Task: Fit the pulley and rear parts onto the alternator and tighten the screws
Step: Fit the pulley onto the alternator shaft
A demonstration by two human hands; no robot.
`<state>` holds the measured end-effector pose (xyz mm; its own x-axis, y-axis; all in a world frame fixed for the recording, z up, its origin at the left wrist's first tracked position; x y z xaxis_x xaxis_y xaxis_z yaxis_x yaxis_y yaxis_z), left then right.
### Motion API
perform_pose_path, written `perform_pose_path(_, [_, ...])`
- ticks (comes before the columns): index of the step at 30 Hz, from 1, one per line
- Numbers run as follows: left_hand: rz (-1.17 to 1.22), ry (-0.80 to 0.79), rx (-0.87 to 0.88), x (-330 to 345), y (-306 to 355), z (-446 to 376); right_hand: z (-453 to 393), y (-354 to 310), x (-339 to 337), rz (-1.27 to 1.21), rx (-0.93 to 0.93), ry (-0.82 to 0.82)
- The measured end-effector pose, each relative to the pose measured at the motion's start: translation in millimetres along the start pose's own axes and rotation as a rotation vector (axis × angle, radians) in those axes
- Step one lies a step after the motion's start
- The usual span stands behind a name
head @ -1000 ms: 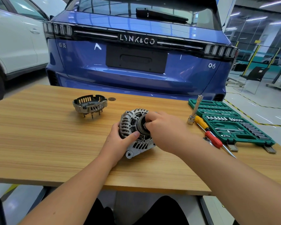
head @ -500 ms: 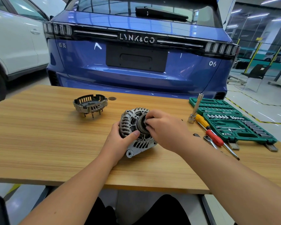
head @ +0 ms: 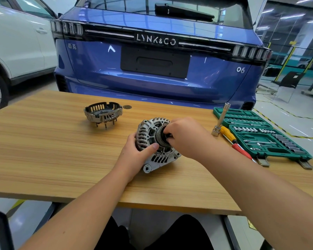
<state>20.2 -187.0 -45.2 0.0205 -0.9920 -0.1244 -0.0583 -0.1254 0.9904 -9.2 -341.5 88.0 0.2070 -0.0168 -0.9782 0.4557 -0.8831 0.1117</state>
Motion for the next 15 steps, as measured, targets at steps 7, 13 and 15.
perform_pose_path(7, [0.017, -0.008, 0.000, 0.9, 0.6, 0.1, -1.1, -2.3, 1.4, -0.006, 0.017, 0.008])
perform_pose_path(13, [0.000, -0.006, -0.004, 1.0, -0.3, -0.6, 7.5, -0.9, 12.8, -0.034, -0.034, 0.090])
perform_pose_path(15, [-0.002, -0.004, -0.001, 1.1, -0.2, -0.8, 7.6, 0.5, 13.9, -0.002, -0.082, 0.092])
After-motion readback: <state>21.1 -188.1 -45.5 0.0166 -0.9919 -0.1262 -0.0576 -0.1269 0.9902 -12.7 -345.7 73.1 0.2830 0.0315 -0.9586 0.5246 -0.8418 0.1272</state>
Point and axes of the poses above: each hand's wrist, its own z-axis away from the middle knuckle, its own x-axis out of the palm, y = z × x, the point moved 3 cm from there along -z, towards the middle knuckle, and after that the axes turned 4 degrees about -x, right-handed, at the moved point
